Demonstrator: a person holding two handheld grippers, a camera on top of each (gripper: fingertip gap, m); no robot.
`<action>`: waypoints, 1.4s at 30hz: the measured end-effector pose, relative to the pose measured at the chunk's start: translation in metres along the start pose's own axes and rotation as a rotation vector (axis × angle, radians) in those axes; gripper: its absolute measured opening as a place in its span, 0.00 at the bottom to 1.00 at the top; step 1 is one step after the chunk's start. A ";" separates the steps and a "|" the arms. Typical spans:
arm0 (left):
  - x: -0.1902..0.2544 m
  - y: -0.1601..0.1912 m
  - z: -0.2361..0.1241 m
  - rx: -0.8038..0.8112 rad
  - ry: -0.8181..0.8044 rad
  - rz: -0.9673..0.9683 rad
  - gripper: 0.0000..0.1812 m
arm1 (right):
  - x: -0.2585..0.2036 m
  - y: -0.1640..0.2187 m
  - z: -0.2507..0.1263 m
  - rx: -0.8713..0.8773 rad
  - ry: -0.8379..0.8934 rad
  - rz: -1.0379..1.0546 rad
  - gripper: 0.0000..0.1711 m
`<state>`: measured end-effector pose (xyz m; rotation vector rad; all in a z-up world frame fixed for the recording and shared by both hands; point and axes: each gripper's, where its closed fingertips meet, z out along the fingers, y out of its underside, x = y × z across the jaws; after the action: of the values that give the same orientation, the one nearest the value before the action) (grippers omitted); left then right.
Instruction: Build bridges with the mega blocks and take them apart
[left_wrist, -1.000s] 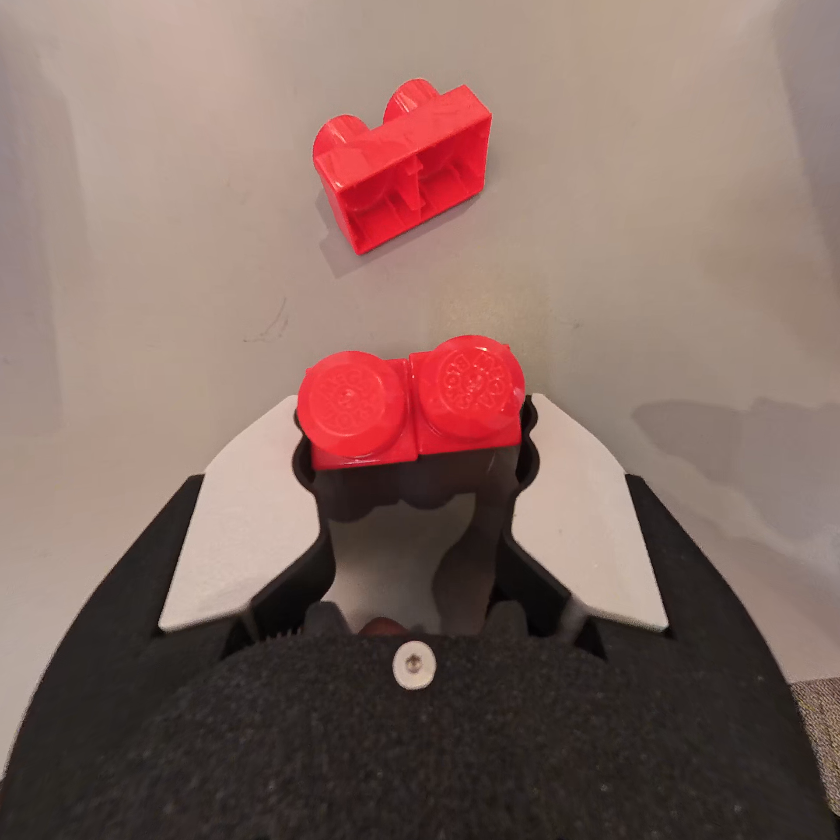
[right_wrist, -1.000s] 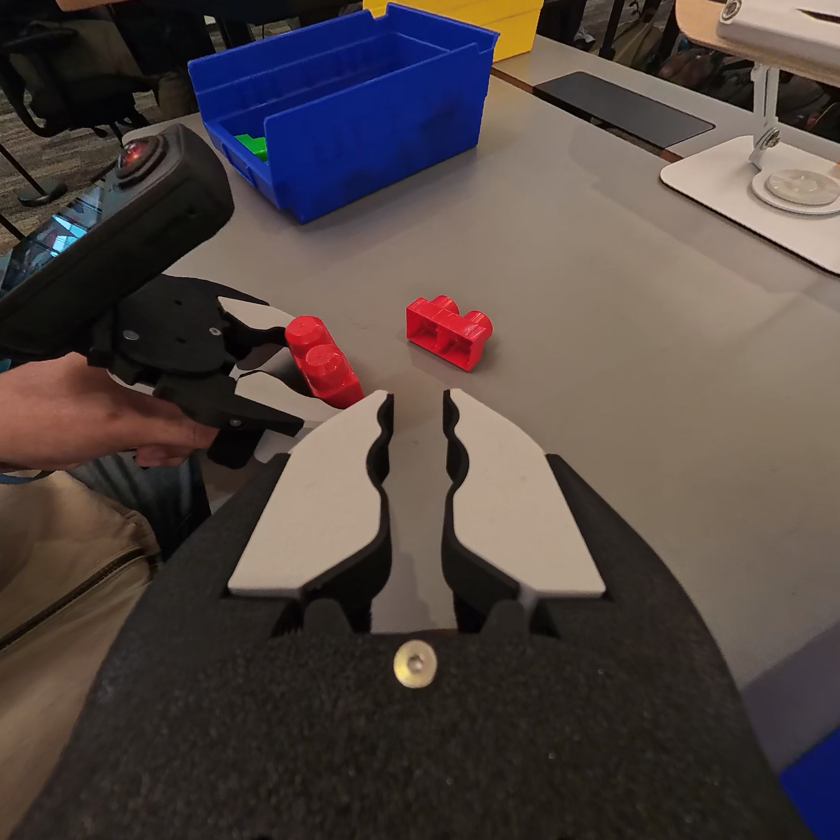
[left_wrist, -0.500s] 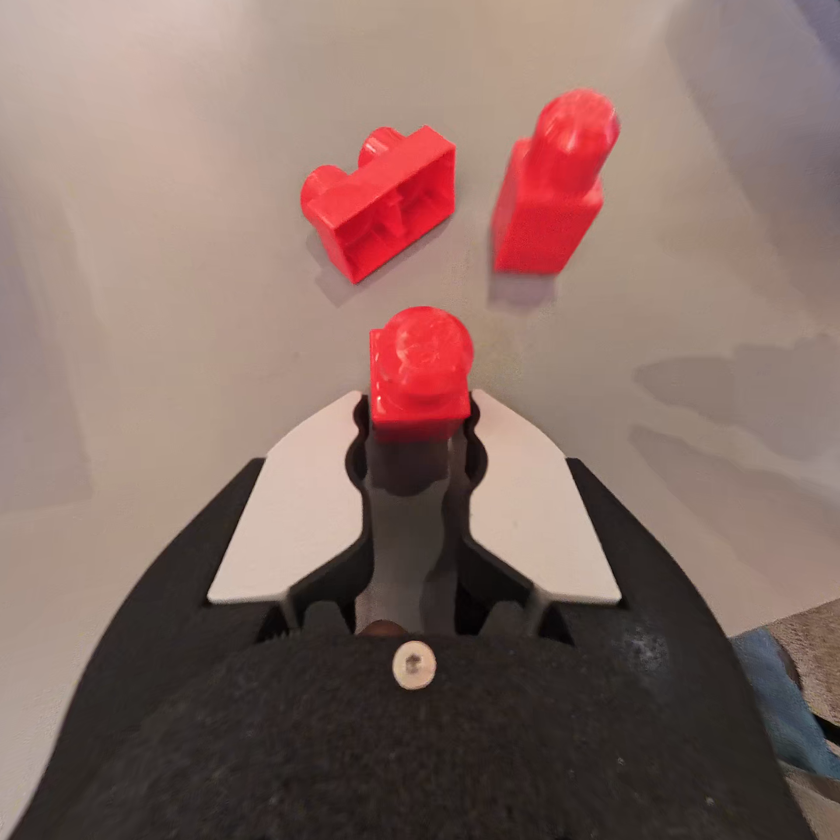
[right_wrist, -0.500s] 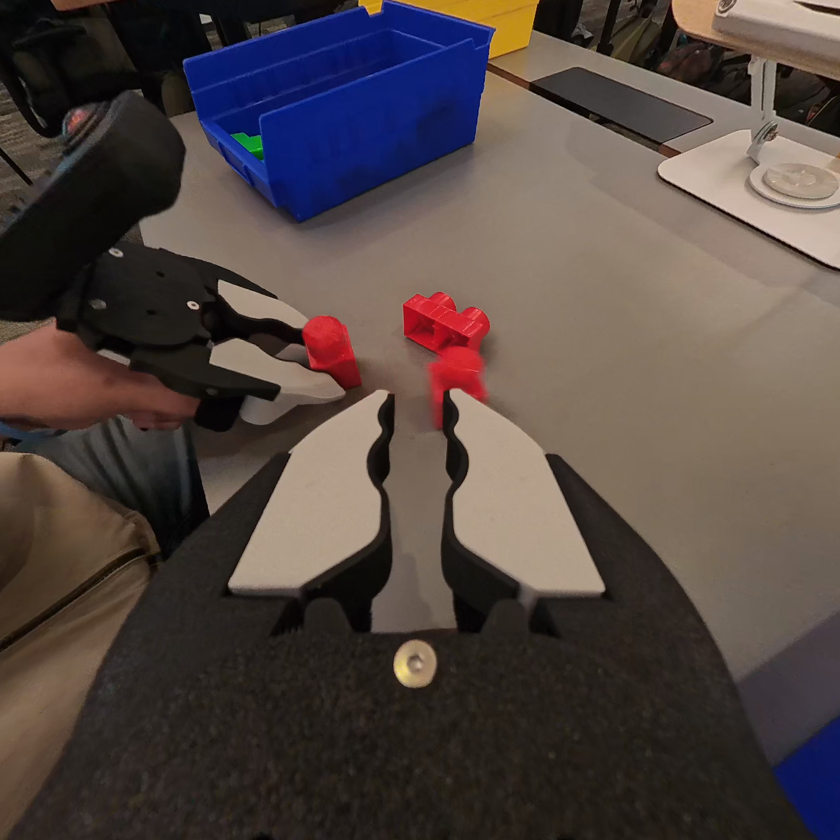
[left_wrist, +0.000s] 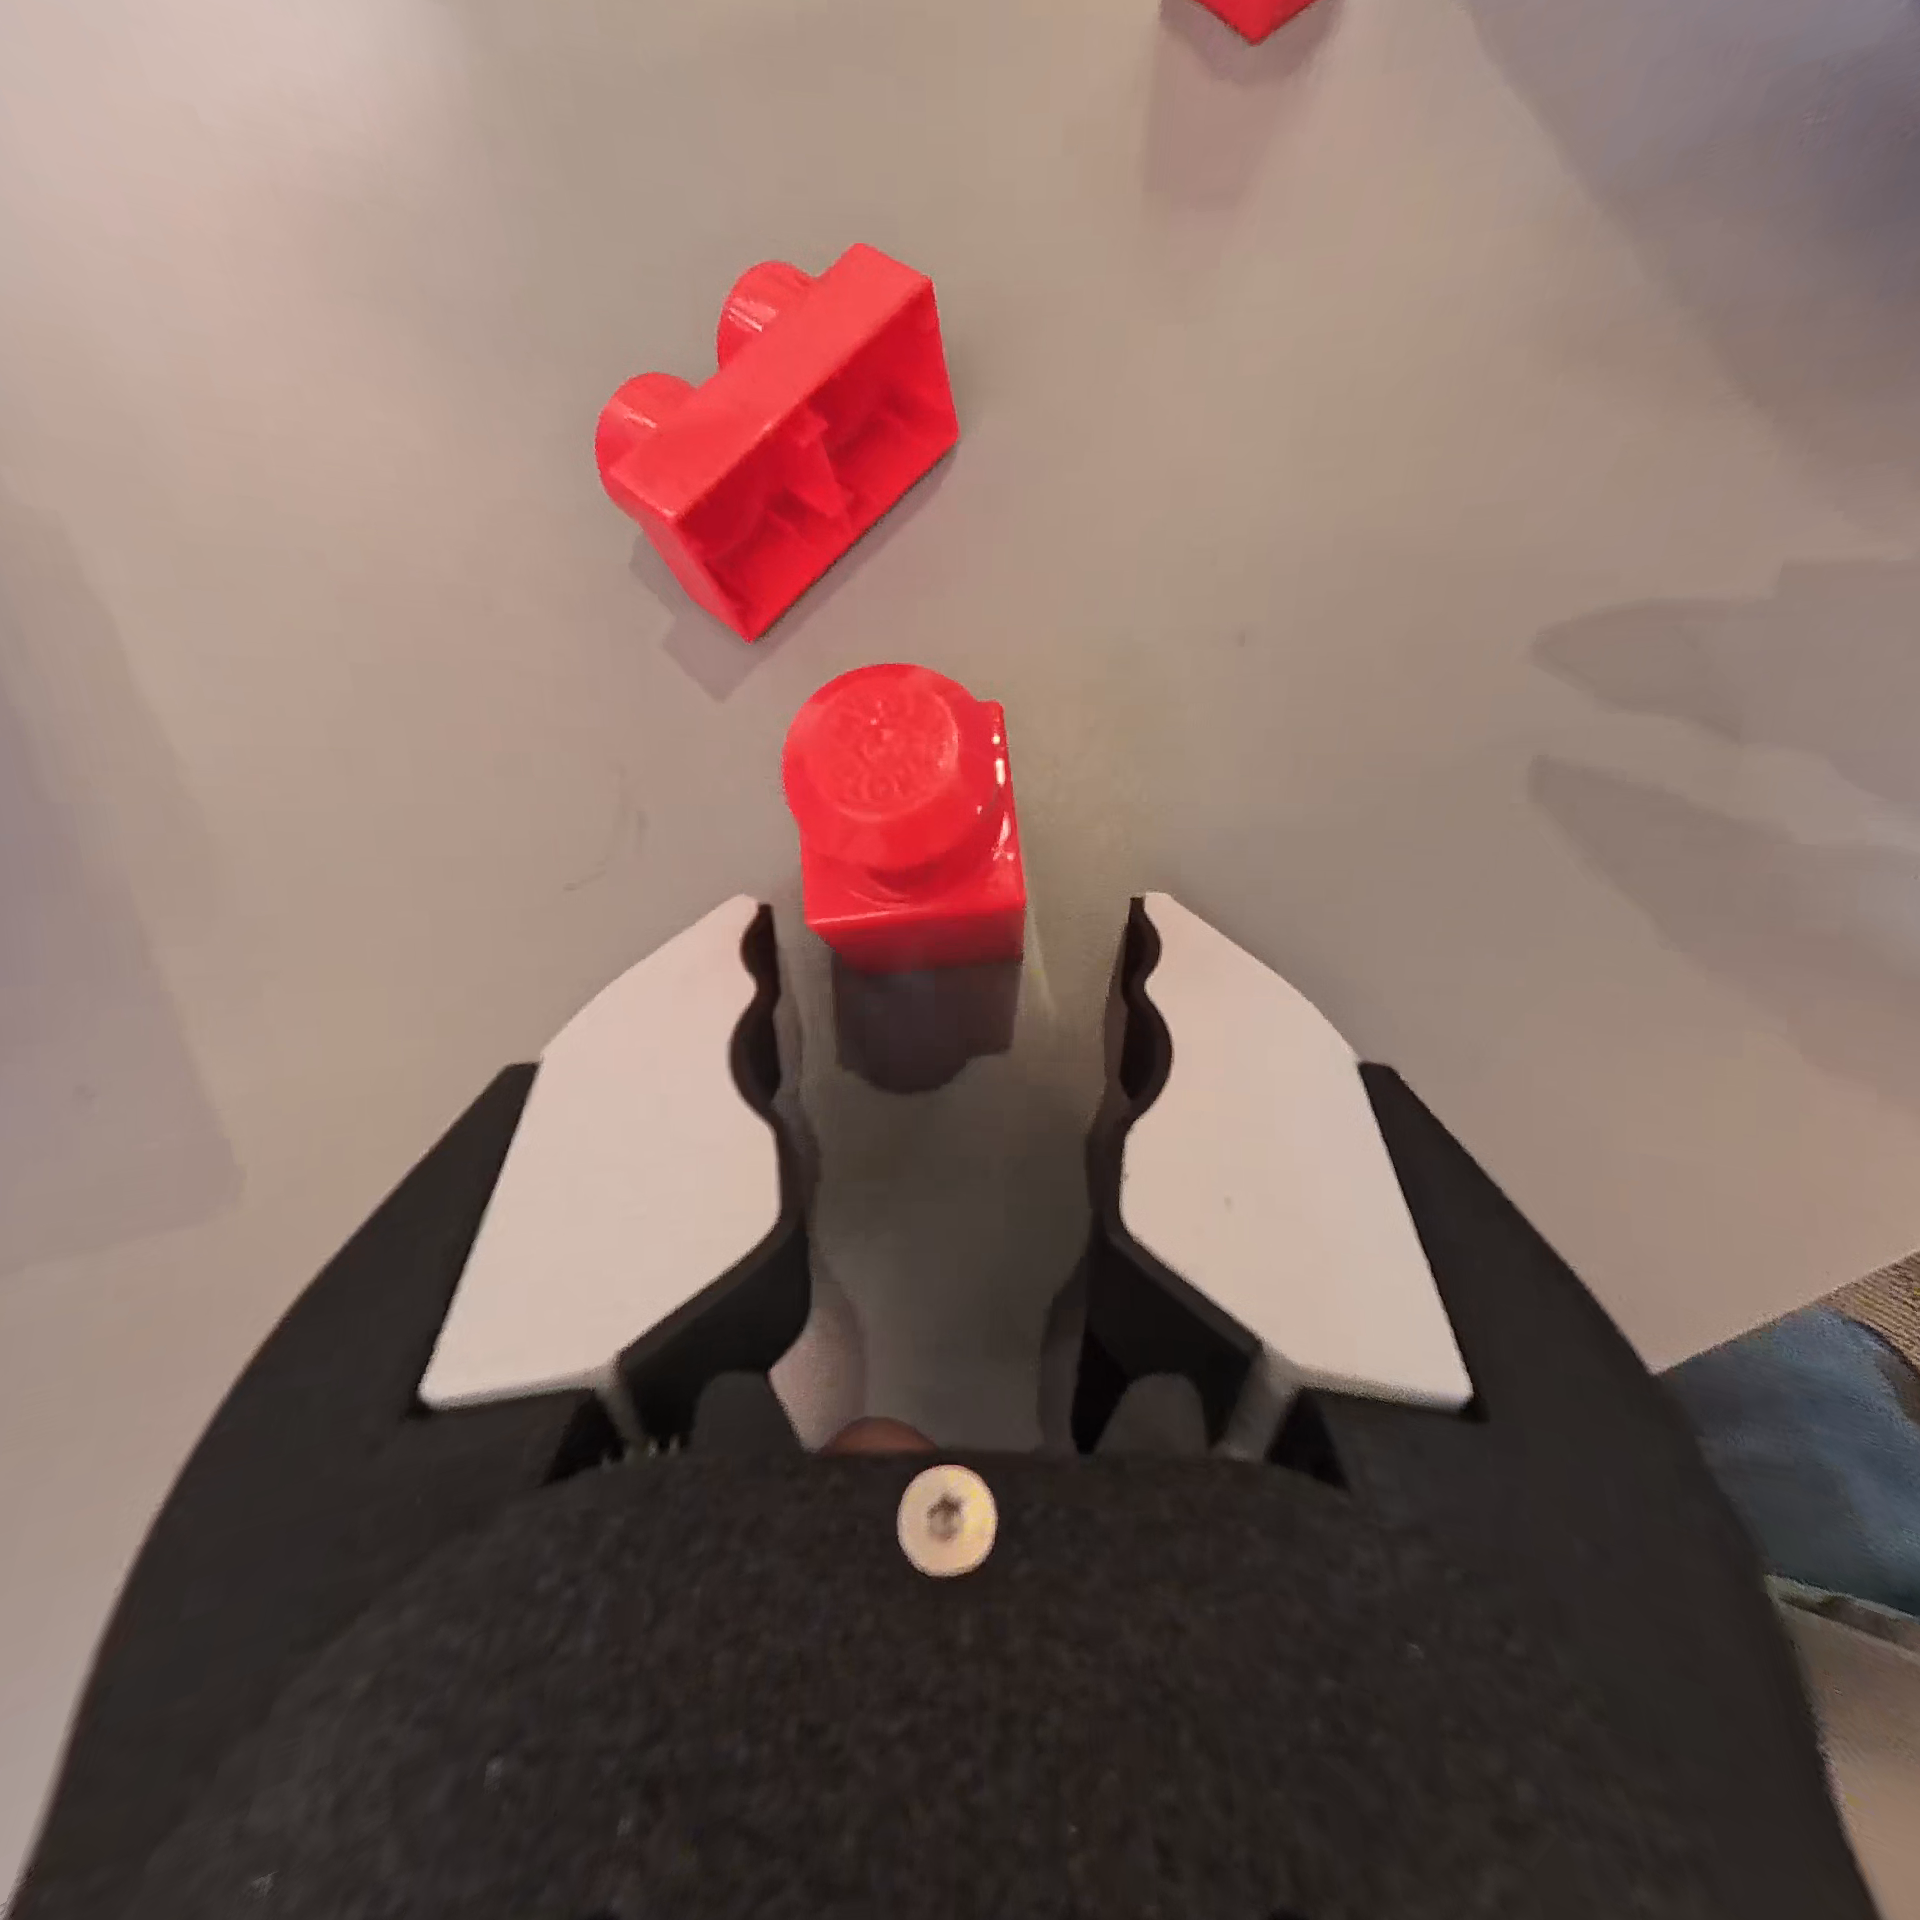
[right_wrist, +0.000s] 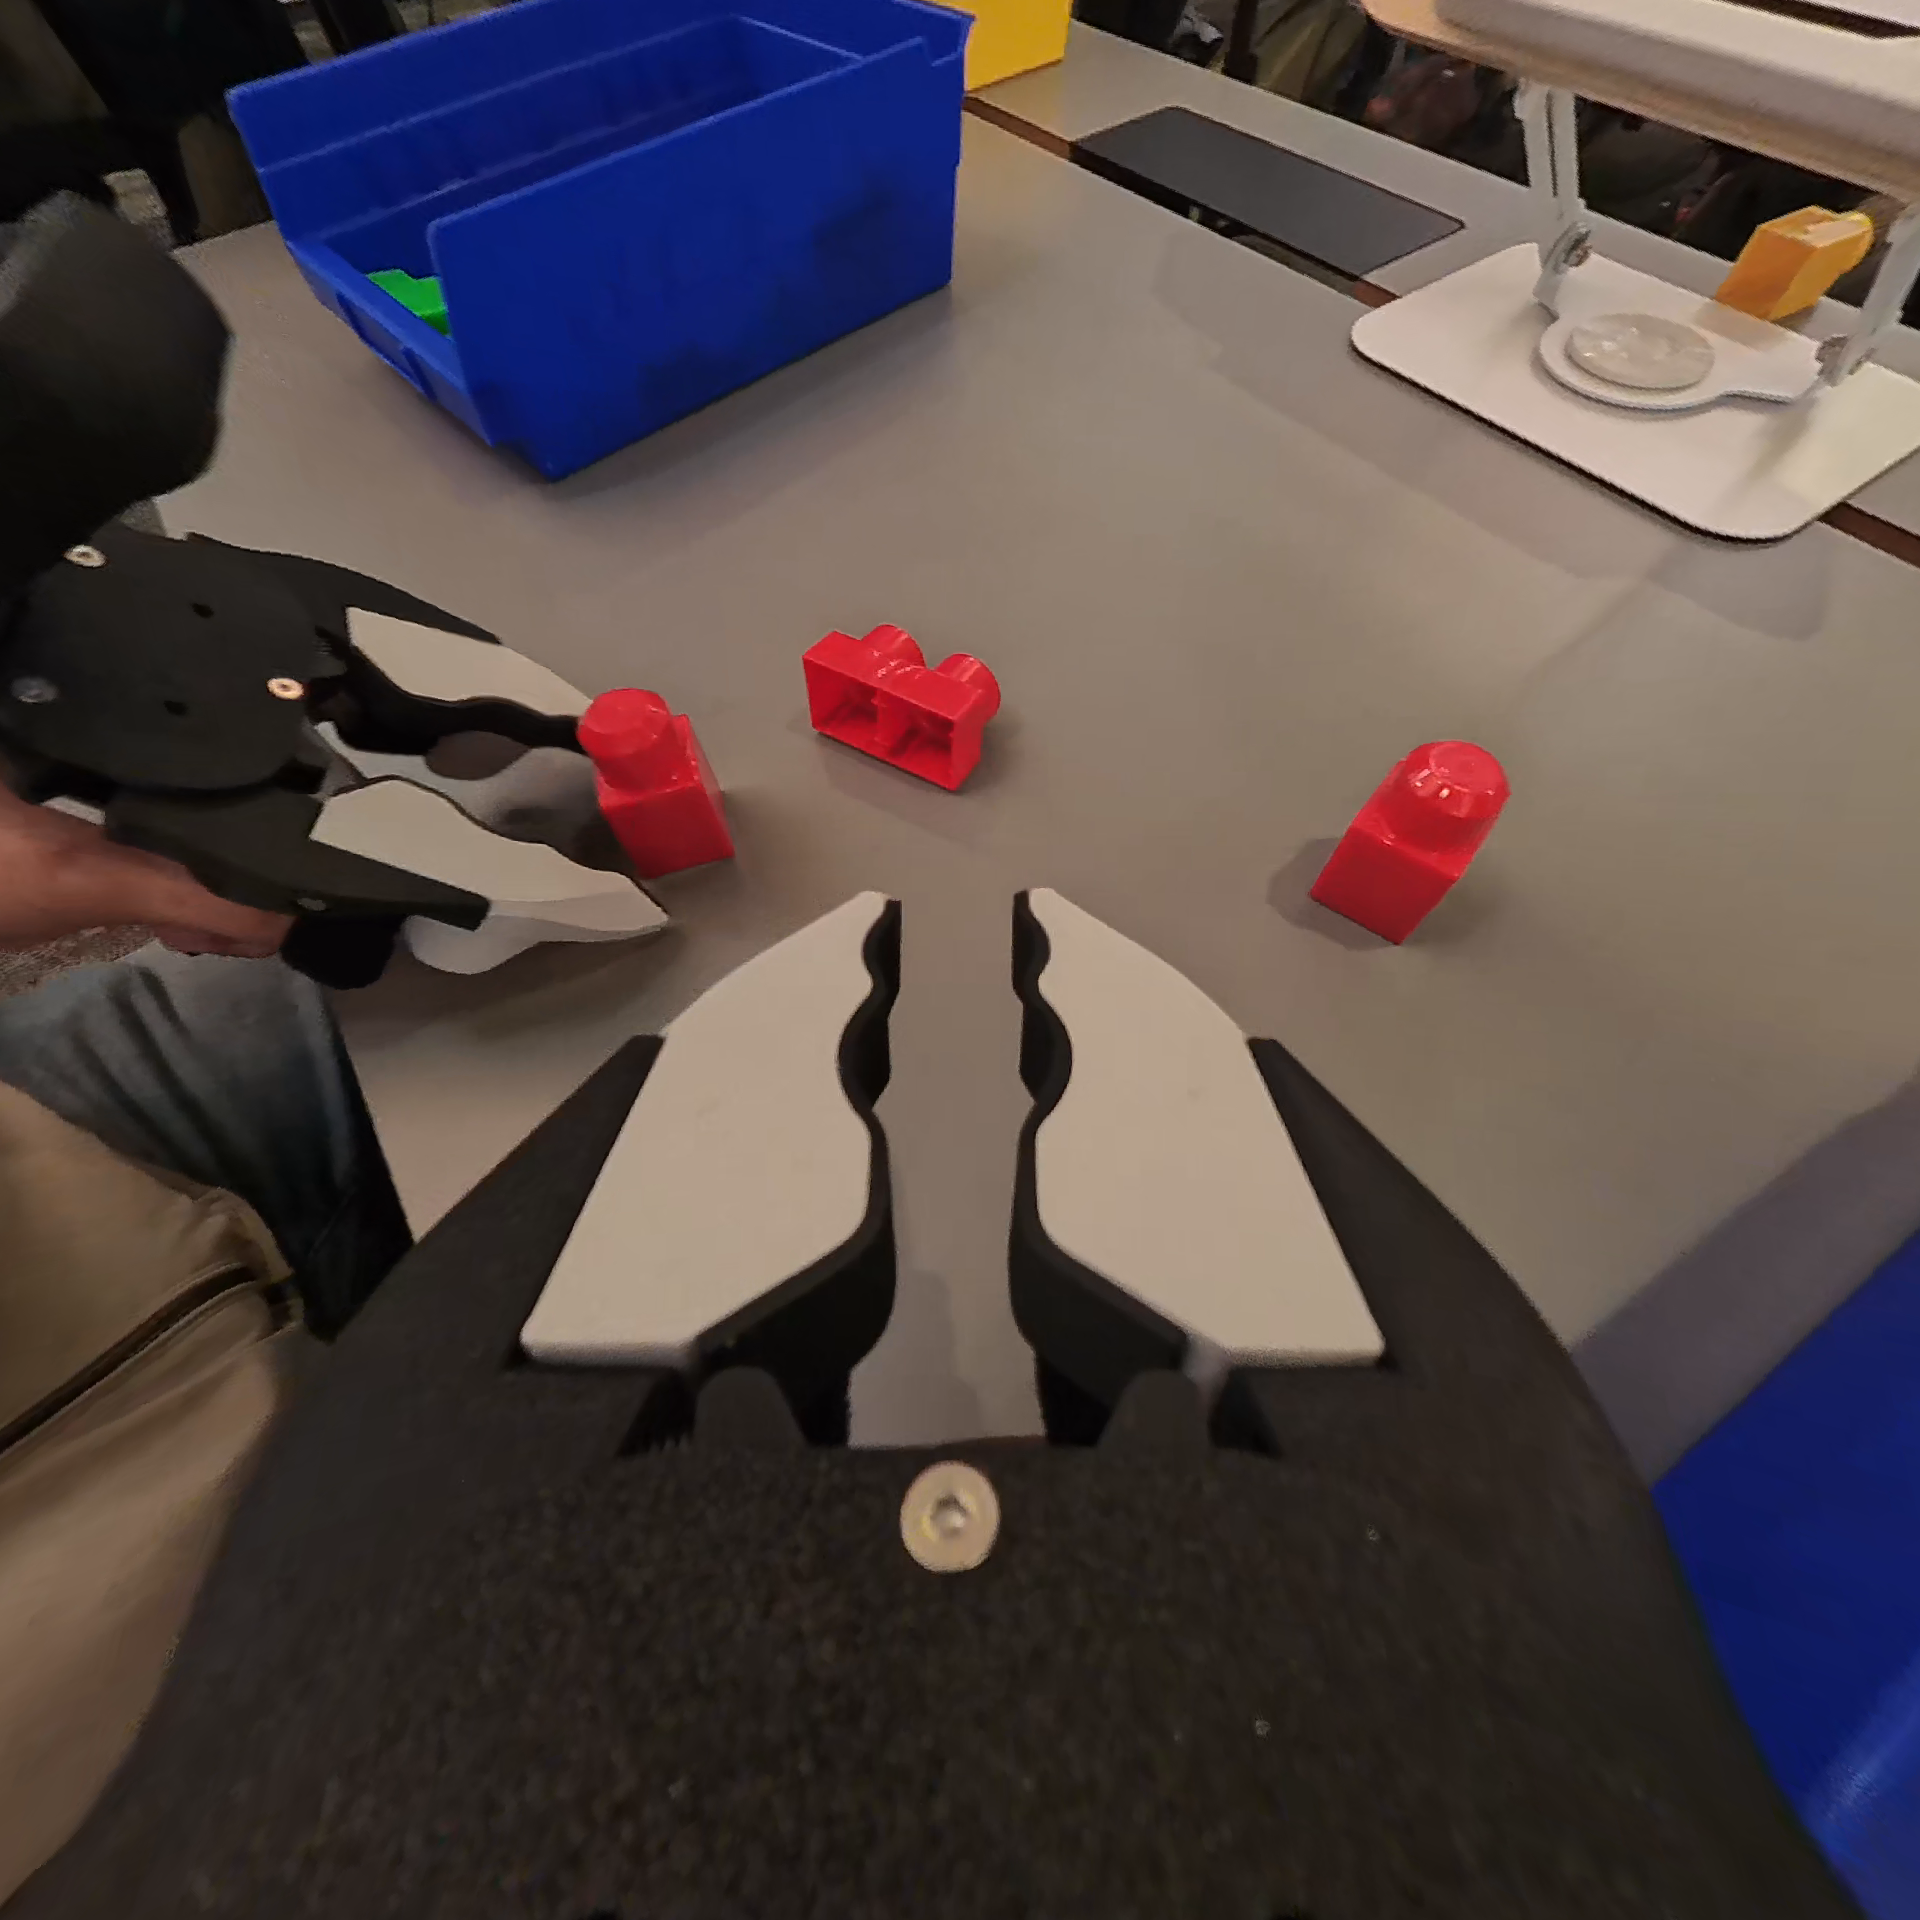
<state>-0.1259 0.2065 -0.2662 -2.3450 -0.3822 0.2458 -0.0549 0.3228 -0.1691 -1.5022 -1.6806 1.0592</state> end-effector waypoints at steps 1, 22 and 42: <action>-0.002 0.000 -0.001 0.006 -0.001 0.005 0.36 | 0.004 0.001 0.001 0.001 0.021 0.020 0.12; -0.047 0.033 -0.058 0.141 0.100 -0.016 0.35 | 0.137 0.041 0.100 -0.248 0.461 0.186 0.27; -0.042 0.044 -0.056 0.126 0.101 0.041 0.33 | -0.076 0.054 0.089 -0.334 -0.095 -0.224 0.22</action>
<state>-0.1406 0.1255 -0.2543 -2.2323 -0.2626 0.1650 -0.0958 0.2355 -0.2541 -1.4346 -2.1183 0.7685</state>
